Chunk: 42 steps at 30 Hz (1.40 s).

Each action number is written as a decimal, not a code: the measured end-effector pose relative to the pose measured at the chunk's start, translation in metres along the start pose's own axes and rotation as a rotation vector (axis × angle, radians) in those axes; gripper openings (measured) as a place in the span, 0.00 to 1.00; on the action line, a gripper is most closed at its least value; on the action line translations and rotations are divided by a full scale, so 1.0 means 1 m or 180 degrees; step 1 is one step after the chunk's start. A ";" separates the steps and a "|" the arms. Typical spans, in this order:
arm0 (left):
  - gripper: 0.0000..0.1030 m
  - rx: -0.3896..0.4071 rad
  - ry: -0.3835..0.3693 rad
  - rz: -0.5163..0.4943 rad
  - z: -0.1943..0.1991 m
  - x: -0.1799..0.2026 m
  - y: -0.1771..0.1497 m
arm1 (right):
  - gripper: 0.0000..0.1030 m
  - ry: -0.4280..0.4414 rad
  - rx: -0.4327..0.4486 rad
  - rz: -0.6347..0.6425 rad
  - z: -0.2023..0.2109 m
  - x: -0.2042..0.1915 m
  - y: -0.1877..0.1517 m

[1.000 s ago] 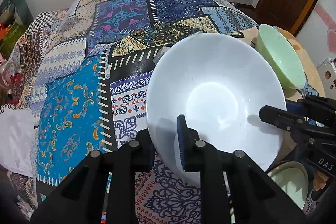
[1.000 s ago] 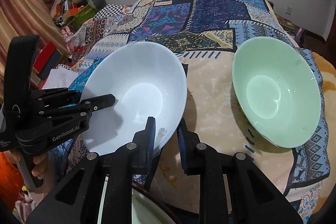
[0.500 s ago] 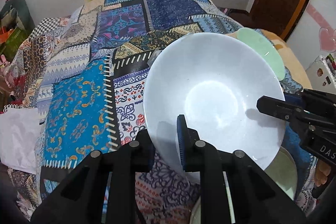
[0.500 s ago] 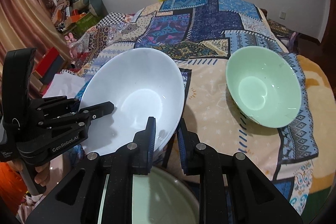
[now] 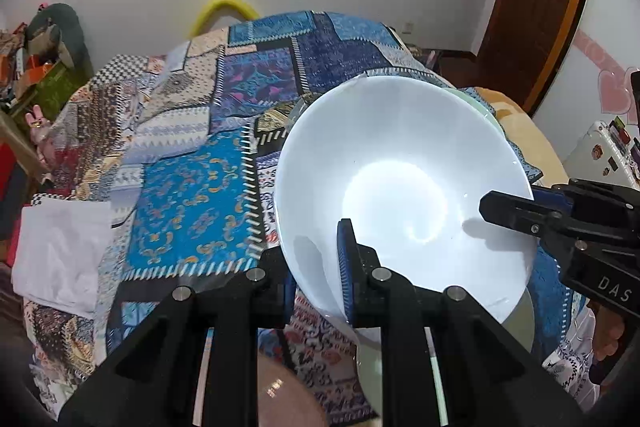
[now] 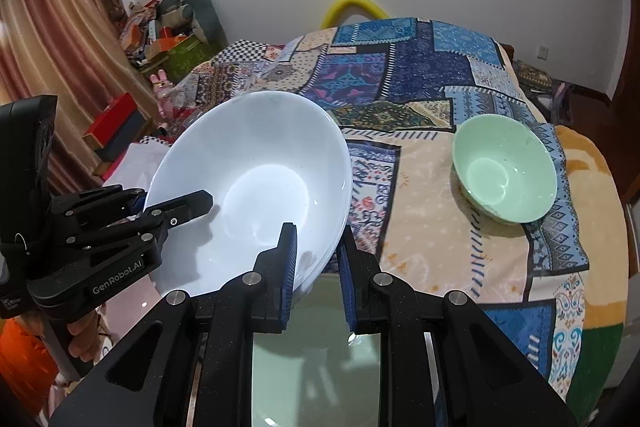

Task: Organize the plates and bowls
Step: 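Lift the white spotted bowl with both tools and carry it to the pink bowl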

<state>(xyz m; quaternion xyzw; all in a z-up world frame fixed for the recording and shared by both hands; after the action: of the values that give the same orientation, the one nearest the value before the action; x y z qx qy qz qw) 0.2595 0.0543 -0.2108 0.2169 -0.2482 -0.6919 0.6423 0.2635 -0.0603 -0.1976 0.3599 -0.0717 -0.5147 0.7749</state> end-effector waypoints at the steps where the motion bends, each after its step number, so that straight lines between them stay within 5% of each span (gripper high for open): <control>1: 0.17 0.0012 -0.0004 0.0020 0.006 -0.002 -0.003 | 0.18 0.0012 0.0006 0.0005 0.002 -0.002 -0.001; 24: 0.17 0.0049 0.0196 0.0447 0.085 -0.070 -0.087 | 0.18 0.0321 -0.0096 0.0283 -0.002 -0.094 -0.041; 42: 0.17 -0.0257 0.0266 0.0711 0.070 -0.119 -0.150 | 0.18 0.0489 -0.0489 0.0250 -0.049 -0.132 -0.084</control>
<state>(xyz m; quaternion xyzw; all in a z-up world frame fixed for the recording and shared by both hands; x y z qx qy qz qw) 0.1084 0.1847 -0.2517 0.1905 -0.2157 -0.6159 0.7334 0.1631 0.0581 -0.2523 0.3348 0.0135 -0.4589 0.8229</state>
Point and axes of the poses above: each gripper's, at about its wrist camera, not at the fingertips, and z roughly against the way its jaws point, x to its right, y to its top, the point moved 7 cm from there along -z, roughly the way its jaws point, and after that the axes turned 2 degrees about -z, right-handed, at the moved point
